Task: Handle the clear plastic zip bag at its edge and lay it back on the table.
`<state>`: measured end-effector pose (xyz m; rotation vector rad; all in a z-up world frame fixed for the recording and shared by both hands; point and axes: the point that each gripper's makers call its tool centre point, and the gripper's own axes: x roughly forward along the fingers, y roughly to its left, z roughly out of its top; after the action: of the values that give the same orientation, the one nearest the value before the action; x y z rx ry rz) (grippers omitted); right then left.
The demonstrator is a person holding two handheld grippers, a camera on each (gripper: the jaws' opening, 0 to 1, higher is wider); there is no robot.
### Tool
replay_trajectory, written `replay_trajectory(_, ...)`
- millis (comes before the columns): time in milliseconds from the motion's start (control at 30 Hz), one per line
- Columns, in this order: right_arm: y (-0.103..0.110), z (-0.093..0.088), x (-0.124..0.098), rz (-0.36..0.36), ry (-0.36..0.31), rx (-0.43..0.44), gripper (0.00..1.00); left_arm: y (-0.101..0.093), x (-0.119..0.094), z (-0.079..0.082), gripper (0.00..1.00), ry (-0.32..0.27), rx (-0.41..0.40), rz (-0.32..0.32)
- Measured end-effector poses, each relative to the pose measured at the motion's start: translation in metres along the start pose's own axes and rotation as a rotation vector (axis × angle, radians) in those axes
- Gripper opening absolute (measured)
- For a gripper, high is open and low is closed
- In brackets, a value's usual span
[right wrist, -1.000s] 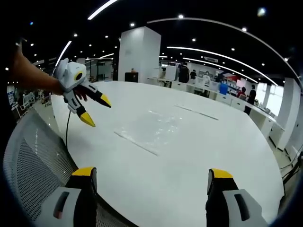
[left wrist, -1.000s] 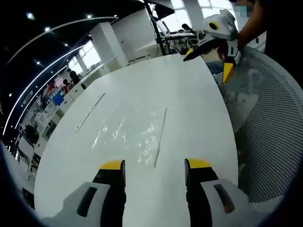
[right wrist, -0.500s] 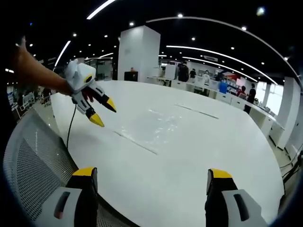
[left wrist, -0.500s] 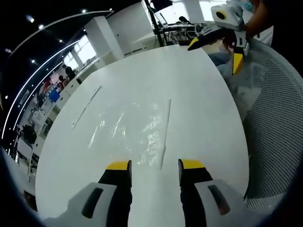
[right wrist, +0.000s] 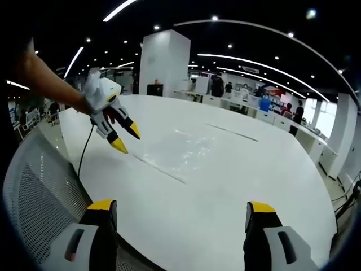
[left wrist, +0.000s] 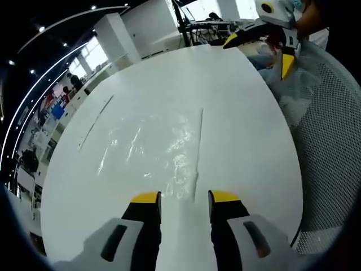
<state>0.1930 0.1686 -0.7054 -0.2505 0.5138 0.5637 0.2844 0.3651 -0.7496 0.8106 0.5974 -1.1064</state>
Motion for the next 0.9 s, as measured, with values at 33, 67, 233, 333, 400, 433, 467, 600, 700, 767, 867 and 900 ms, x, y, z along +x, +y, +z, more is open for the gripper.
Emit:
replay_trajectory(33,0.000,0.000,0.000,0.000,0.001,0.000,0.95,0.000,0.001,0.001,0.31,0.001,0.006,-0.006)
replay_trajectory(67,0.000,0.000,0.000,0.000,0.001,0.000,0.95,0.000,0.002,0.001,0.31,0.002,0.008,-0.011)
replay_trajectory(233,0.000,0.001,0.000,-0.007,0.002,0.002,0.95,0.001,0.007,0.004,0.29,0.011,0.007,-0.028)
replay_trajectory(333,-0.001,0.000,-0.001,-0.009,0.005,0.003,0.94,0.002,0.011,0.005,0.27,0.015,0.015,-0.038)
replay_trajectory(400,-0.001,0.000,-0.001,-0.010,0.005,0.004,0.94,0.003,0.014,0.005,0.25,0.015,0.015,-0.043)
replay_trajectory(433,-0.001,0.000,-0.001,-0.009,0.005,0.006,0.94,0.003,0.015,0.006,0.25,0.017,0.012,-0.047)
replay_trajectory(467,-0.001,0.000,0.000,-0.009,0.006,0.008,0.94,0.004,0.016,0.005,0.24,0.022,0.006,-0.051)
replay_trajectory(600,-0.002,-0.001,0.000,-0.011,0.009,0.008,0.93,0.004,0.022,0.004,0.24,0.037,-0.006,-0.065)
replay_trajectory(700,-0.003,-0.002,0.000,-0.013,0.011,0.007,0.93,0.004,0.024,0.000,0.23,0.046,-0.028,-0.074)
replay_trajectory(767,-0.003,-0.002,0.000,-0.015,0.011,0.008,0.93,0.004,0.025,-0.002,0.23,0.048,-0.035,-0.077)
replay_trajectory(867,-0.003,-0.002,0.000,-0.015,0.012,0.010,0.93,0.004,0.026,-0.004,0.22,0.049,-0.066,-0.084)
replay_trajectory(900,-0.003,-0.002,0.000,-0.014,0.012,0.010,0.93,0.004,0.027,-0.004,0.22,0.049,-0.092,-0.090)
